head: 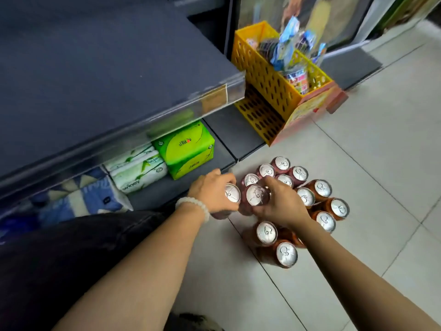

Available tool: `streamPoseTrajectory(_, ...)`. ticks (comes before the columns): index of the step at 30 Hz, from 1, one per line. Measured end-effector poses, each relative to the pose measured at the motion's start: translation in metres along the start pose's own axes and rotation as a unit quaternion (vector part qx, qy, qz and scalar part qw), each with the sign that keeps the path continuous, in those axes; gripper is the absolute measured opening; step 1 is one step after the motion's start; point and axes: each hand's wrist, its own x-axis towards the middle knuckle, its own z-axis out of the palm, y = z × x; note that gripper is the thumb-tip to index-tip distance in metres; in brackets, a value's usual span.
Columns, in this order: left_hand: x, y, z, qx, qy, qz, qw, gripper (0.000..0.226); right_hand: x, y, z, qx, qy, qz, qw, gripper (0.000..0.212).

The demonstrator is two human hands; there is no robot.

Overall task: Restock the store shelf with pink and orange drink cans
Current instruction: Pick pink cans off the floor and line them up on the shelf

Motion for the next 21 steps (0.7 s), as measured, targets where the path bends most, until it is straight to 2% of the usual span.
streamPoseTrajectory(7,-0.074,0.021,-0.087,-0.07,0.146,0.006,0.987,0.042,-0.025,-0.07,-0.056,0.062,0.068,-0.078,0.993,0.049)
streamPoseTrajectory(10,-0.108,0.022,-0.128,-0.072,0.208,0.022,0.975,0.049,-0.029,-0.111,-0.08,0.074,0.092,-0.139,0.983,0.045)
streamPoseTrajectory(14,-0.16,0.014,-0.18,-0.083,0.284,-0.009,0.955,0.059,-0.031,-0.18,-0.1,0.08,0.086,-0.2,0.973,0.047)
streamPoseTrajectory(21,-0.268,-0.034,-0.259,-0.102,0.409,-0.077,0.904,0.037,-0.047,-0.321,-0.099,0.123,0.052,-0.298,0.945,0.04)
